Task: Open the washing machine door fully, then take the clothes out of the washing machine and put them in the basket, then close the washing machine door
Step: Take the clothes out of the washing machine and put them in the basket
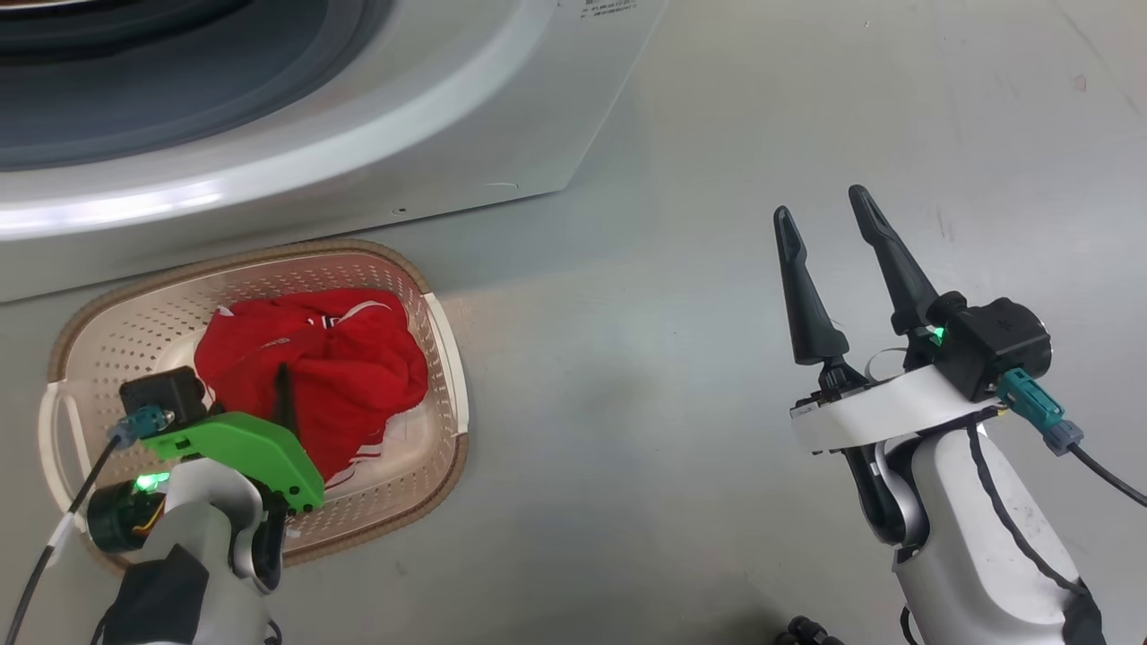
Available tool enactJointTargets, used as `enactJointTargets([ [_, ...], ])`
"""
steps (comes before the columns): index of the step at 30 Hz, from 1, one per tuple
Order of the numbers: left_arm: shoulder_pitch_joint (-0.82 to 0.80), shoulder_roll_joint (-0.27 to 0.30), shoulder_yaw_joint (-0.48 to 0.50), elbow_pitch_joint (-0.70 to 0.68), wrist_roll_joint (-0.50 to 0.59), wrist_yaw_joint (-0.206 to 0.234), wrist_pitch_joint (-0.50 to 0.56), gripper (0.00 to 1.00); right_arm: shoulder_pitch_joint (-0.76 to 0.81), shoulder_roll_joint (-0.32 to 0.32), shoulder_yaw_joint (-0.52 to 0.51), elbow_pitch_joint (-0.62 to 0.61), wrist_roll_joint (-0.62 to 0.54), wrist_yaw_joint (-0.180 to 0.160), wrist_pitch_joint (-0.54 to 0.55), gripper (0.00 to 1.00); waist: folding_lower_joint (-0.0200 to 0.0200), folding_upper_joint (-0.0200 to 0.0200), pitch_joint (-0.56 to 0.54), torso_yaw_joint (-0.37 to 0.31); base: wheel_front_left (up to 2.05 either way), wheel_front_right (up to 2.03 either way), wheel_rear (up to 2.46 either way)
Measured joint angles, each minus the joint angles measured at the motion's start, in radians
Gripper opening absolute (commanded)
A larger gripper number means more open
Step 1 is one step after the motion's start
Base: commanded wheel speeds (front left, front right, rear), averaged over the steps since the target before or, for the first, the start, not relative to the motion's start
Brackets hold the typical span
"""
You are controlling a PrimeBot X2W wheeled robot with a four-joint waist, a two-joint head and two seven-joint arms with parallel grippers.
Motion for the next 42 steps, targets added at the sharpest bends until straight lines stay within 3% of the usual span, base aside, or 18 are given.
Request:
enactJointTargets([
  [1, -0.002, 0.0, 0.0, 0.019, 0.0, -0.004, -0.015, 1.0, 0.0, 0.0, 0.0, 0.008, 0.0, 0.0, 0.0, 1.0, 0.0, 0.0, -0.008, 0.001, 0.0, 0.0, 0.0],
  [8, -0.002, -0.004, -0.007, 0.076, -0.007, -0.027, -0.099, 1.0, 0.006, 0.001, -0.022, 0.037, 0.0, 0.0, 0.0, 1.0, 0.0, 0.0, -0.07, 0.015, 0.0, 0.0, 0.0],
  [18, 0.001, -0.006, -0.058, 0.04, 0.063, -0.047, -0.184, 1.0, 0.055, 0.002, -0.053, 0.068, -0.001, 0.0, 0.0, 1.0, 0.0, 0.0, -0.165, 0.049, 0.0, 0.0, 0.0],
  [42, 0.154, -0.005, -0.079, -0.319, 0.155, -0.022, -0.196, 1.0, 0.223, 0.006, -0.1, 0.101, -0.021, -0.009, 0.0, 1.0, 0.0, 0.0, -0.45, 0.155, 0.0, 0.0, 0.0],
])
